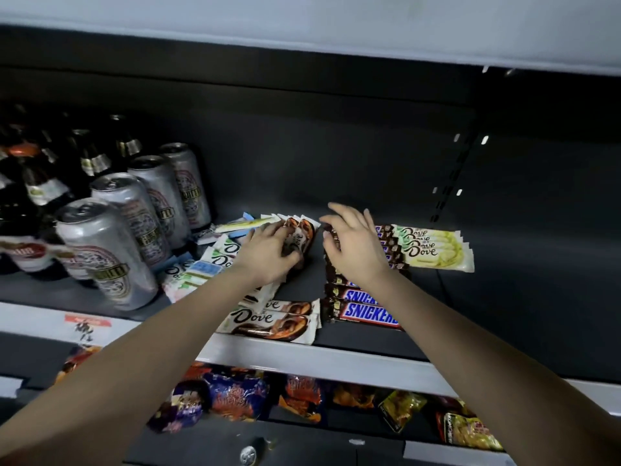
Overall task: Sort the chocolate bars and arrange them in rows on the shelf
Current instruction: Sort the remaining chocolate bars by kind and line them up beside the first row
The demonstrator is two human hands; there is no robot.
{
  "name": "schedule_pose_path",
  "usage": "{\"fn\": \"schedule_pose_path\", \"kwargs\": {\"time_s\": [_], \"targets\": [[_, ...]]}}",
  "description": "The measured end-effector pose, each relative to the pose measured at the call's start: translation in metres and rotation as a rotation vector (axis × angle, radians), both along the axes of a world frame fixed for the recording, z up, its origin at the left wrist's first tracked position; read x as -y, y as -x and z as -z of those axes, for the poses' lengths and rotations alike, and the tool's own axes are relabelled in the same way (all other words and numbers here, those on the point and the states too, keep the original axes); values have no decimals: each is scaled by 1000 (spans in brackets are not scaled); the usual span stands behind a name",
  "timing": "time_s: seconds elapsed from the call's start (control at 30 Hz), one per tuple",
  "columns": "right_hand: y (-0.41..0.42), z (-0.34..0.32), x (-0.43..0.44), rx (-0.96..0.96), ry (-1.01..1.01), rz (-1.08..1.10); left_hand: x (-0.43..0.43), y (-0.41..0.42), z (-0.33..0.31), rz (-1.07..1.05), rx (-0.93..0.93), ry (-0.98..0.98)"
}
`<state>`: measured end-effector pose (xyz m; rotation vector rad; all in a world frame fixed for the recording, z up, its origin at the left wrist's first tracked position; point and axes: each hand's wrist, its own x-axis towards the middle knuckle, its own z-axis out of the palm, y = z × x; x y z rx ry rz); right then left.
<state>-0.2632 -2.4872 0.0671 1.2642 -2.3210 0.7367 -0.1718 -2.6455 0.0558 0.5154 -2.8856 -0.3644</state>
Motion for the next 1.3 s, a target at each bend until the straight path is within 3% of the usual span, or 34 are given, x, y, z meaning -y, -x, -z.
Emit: {"fn": "schedule_pose_path", "kwargs": {"time_s": [0.93,1.17,1.3], "targets": [[-42,24,118,107,-256,-42,93,-60,19,-23,-4,15],[-34,34,141,120,-269,-35,92,-58,29,-26,-95,9],[-23,36,146,130,-379,-16,94,-57,31,-14,-131,-2]]}}
